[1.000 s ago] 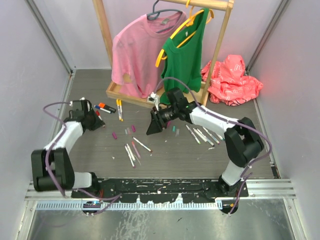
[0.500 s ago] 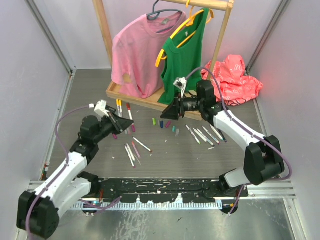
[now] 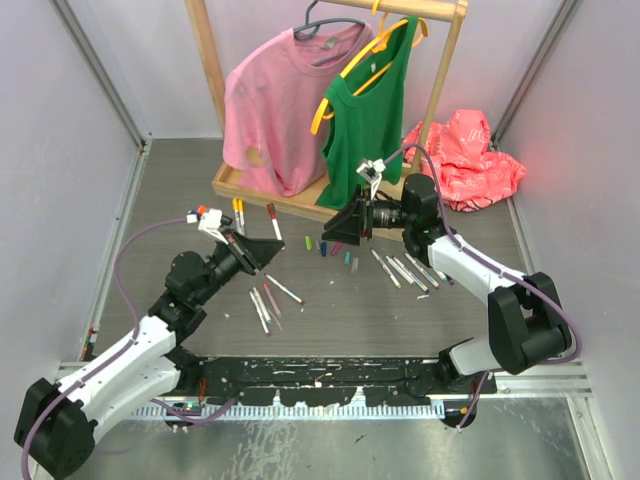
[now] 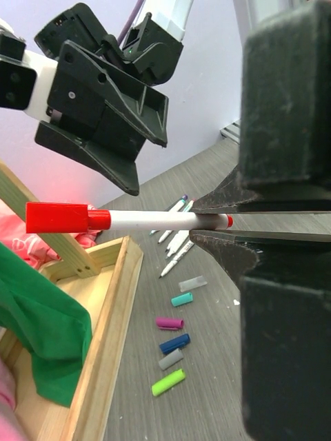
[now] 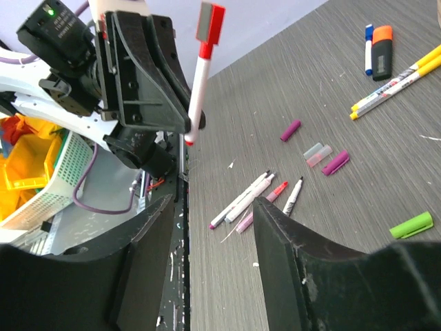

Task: Open the pen caps
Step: Pick up the pen from the center of the board.

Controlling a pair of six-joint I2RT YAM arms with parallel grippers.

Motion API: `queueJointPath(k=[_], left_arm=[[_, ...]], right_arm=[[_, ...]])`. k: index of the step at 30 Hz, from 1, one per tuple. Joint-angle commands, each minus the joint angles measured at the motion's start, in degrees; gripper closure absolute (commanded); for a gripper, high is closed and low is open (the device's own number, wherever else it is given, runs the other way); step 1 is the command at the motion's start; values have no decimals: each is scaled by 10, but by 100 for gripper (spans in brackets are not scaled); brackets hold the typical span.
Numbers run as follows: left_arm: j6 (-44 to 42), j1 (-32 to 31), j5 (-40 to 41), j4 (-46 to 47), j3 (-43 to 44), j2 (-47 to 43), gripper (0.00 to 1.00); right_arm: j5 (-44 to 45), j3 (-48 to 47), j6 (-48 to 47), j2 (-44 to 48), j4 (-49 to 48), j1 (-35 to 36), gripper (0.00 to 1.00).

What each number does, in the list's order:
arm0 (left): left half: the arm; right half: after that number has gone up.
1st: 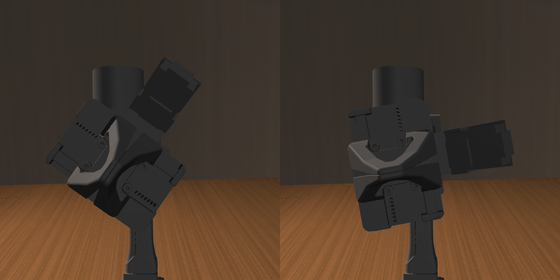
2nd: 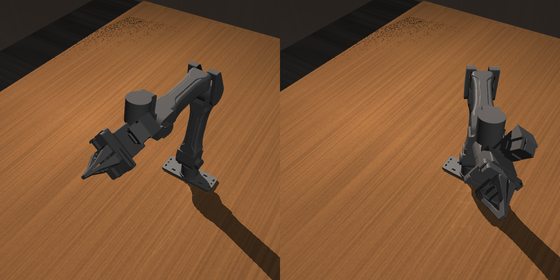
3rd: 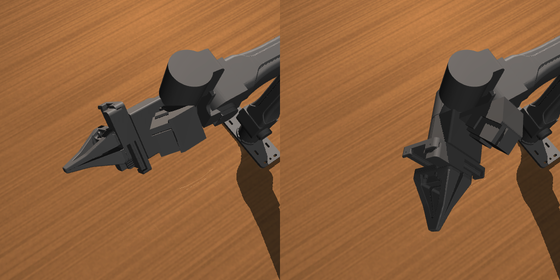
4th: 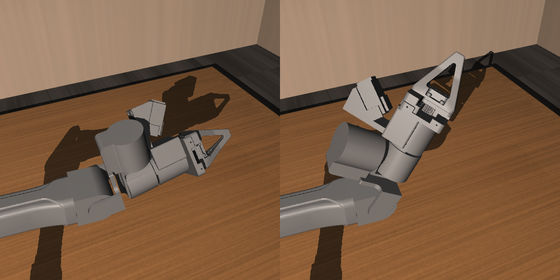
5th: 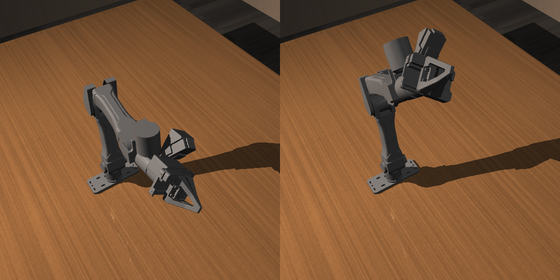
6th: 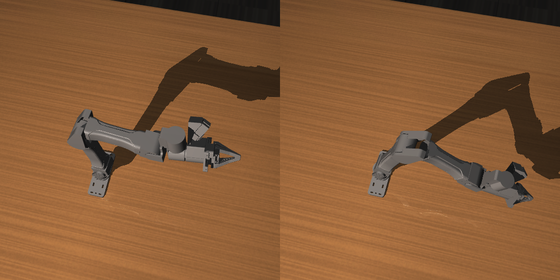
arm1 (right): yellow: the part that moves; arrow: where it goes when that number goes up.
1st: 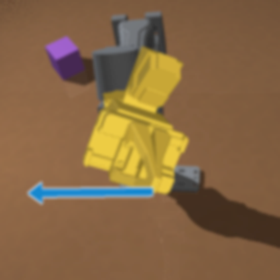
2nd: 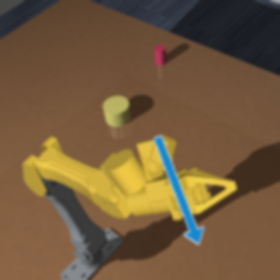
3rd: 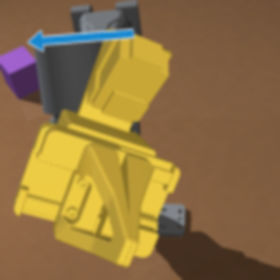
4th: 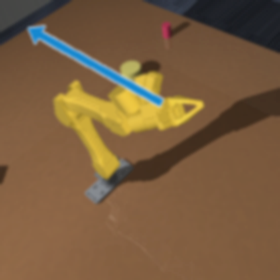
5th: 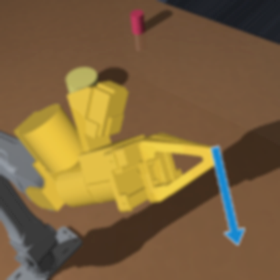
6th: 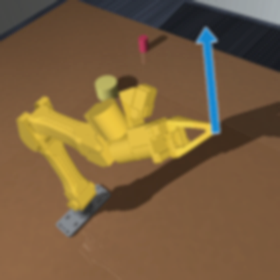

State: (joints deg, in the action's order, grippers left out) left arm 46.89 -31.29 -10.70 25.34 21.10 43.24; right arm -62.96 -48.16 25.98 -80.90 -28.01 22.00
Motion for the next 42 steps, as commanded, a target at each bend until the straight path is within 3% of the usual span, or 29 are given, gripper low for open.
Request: queueJointPath(k=[1,8,17,23,35,42], left_arm=[[-14,-38,36,90,1,26,100],[-55,-116,101,141,2,83,100],[-67,-156,131,193,7,128,100],[-72,-175,146,200,13,134,100],[-59,-203,149,244,27,190,100],[-57,-209,154,253,30,197,100]], right_arm=[[-15,0,41,26,-86,-3,45],[8,22,86,26,-135,-14,44],[61,83,201,6,-287,-13,41],[96,105,226,-8,-323,13,40],[109,108,184,-20,-311,53,44],[106,95,163,-27,-267,61,55]])
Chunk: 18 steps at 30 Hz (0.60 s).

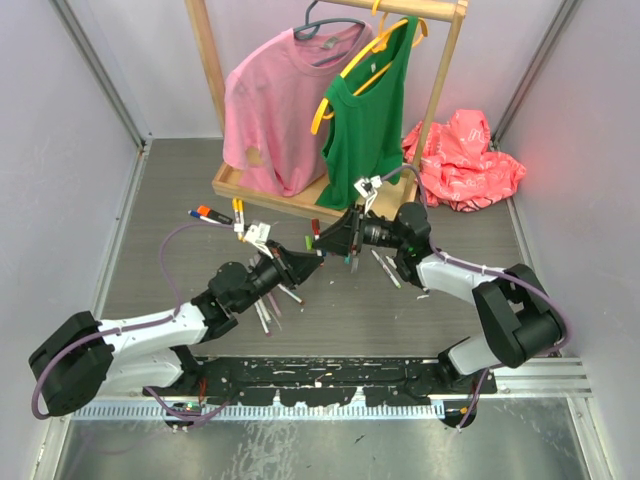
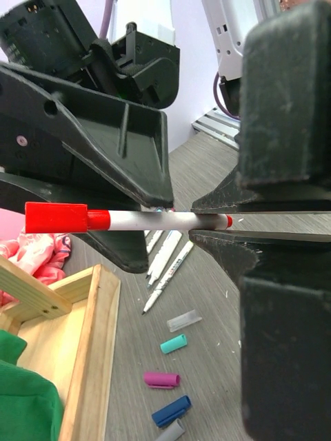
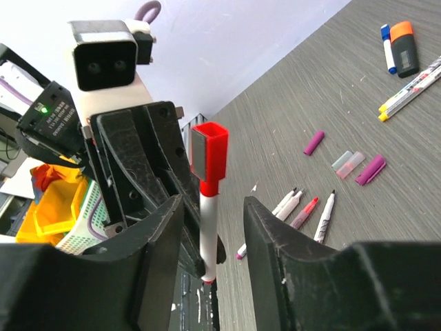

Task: Open the pen caps
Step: Pick up the pen from the center of the board.

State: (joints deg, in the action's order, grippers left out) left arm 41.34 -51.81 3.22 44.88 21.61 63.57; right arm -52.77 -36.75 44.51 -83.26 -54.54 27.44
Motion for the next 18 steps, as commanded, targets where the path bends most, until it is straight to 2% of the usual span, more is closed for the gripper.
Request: queueJointPath(k=[1,12,18], left_arm=[[-1,-4,17,58,23,-8,100],[4,-5,23,55,20,-11,100],[7,-5,25,35,26,-11,100]], right_arm=[[5,-20,-24,-4,1,8,56],[-4,-24,-34,-5,6,15,64],[-12,-28,-42,-7,7,18,76]])
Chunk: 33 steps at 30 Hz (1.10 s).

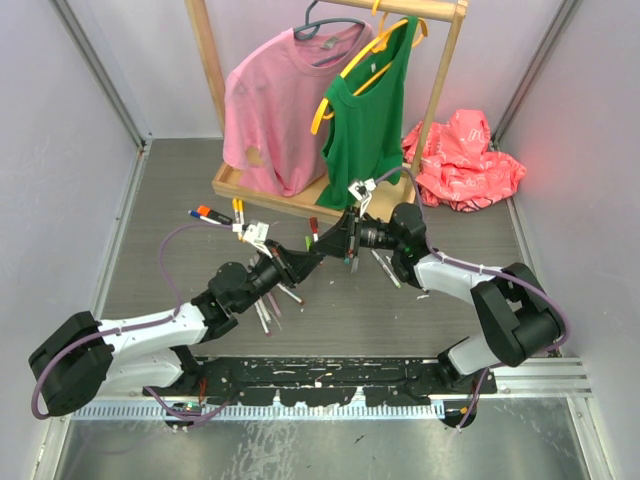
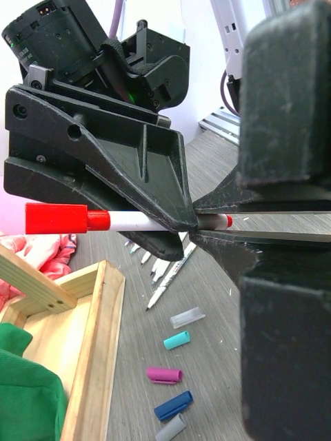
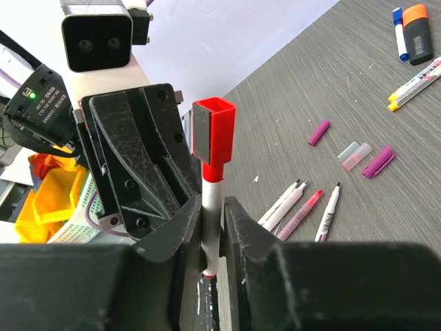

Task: Open the pen caps
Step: Pick up the pen from the center of the board.

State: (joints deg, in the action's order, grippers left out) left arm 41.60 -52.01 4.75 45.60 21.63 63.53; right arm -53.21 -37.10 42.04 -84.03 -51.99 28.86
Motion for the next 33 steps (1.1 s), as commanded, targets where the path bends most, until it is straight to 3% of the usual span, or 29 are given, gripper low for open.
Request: queueJointPath(k=[1,10,19,28,33], left_arm=[[4,-2,10,26,27,-10,99],[9,-2,12,-3,30,-18,78],[-5,-2,25,-44,23,-59,38],[-57,-1,45,-132,24,-128,6],[-63,21,9,-169,31,-160,2]], right_arm=[[-8,-25,-19,1,-18,4,78],[-15,-32,-30,4,-6,4,90],[-21,-46,-52,8,33,3,95],[-30,-65,-72,7,84,1,97],[-45,-75,-76,4,106,1,99]])
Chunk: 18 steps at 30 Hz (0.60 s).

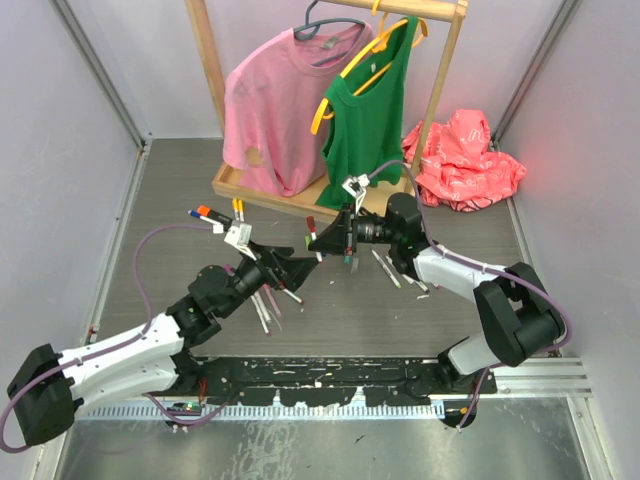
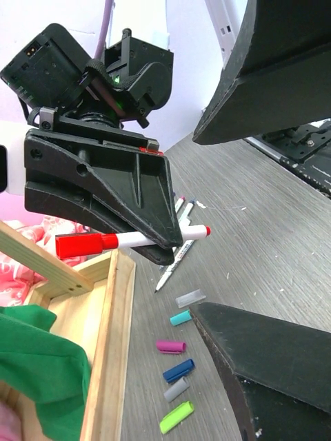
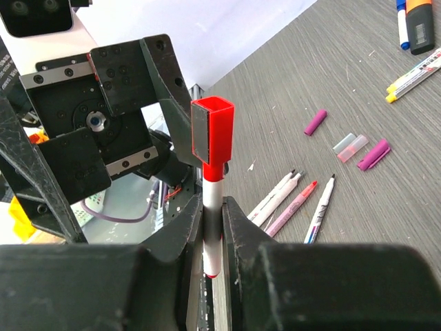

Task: Open the pen caps
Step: Pick up the pen from the center of the board, then open the pen cap from the pen.

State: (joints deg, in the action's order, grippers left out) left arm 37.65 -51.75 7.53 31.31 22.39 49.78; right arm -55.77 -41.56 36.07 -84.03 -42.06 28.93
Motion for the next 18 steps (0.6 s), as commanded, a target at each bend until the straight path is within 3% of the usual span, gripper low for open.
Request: queueJointPath(k=[1,8,11,18], left_arm=[[-18,31,-43,-28,27,-22,2],[108,173,-274,50,45,31,2],[154,213,-320,97,53,61,1],[209,229,-384,189,89,137,24]], right_arm=[[-24,-33,-18,2,13,0,99],[-60,-52,-31,-5,51,0,99],[-79,-60,-38,-7,69,0,99],[-123,-84,-40,-22,98,0,99]])
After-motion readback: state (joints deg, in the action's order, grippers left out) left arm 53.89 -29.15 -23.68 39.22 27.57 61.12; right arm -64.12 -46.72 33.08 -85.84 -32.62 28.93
